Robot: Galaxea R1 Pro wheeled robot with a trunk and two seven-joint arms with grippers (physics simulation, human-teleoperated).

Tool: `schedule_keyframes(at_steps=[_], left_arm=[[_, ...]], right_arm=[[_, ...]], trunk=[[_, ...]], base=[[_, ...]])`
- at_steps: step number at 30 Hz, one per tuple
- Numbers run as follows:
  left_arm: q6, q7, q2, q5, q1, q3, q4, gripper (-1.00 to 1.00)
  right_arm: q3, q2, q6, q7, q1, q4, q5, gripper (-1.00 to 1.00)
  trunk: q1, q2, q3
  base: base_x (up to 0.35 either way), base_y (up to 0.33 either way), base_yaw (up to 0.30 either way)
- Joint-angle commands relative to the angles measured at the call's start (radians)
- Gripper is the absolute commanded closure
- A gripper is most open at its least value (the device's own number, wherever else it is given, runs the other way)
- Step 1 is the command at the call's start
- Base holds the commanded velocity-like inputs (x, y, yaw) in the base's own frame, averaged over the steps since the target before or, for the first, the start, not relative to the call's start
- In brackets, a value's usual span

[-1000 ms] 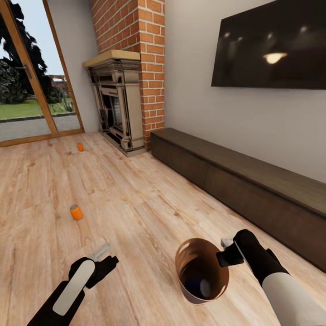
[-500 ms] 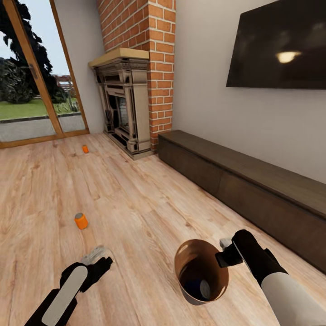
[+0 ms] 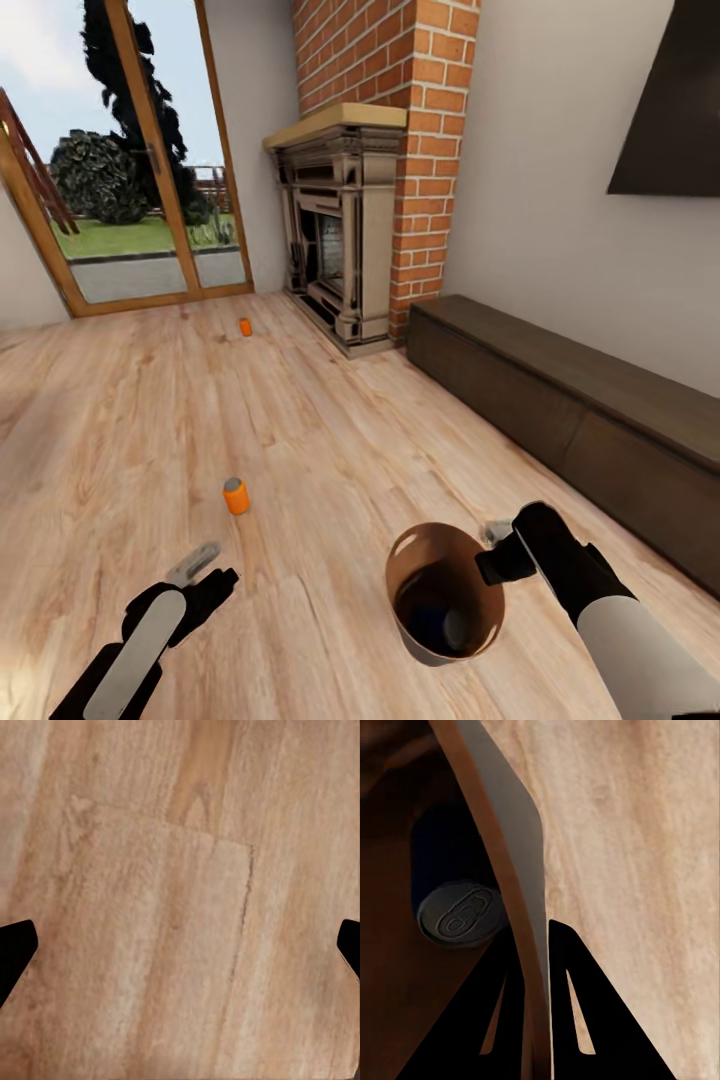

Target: Put the three can of soda from the living room inside the tash can in the kitchen.

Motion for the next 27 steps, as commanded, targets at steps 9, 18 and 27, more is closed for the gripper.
schedule_keyframes(at_steps=[9,18,27], left_arm=[[0.000,-0.001,0.000,-0.003,0.000,0.002,0.004,-1.00],[0.011,0.013,-0.003,-0.005,-0.011,-0.008,-0.013,-1.00],[0.011,0.016,-0.002,-0.005,-0.012,-0.012,-0.015,-1.00]], right_arm=[[-0.003,-0.006,0.006,0.046,-0.097,0.008,-0.032,1.00],[0.031,0.004,0.006,0.141,-0.407,0.384,-0.026,1.00],[0.034,-0.003,0.006,0.144,-0.361,0.395,-0.027,1.00]], trunk=[[0.000,0.000,0.000],[0.000,0.000,0.000],[0.000,0.000,0.000]], base=[[0.299,0.238,0.253],[0.301,0.211,0.014],[0.323,0.132,0.000]])
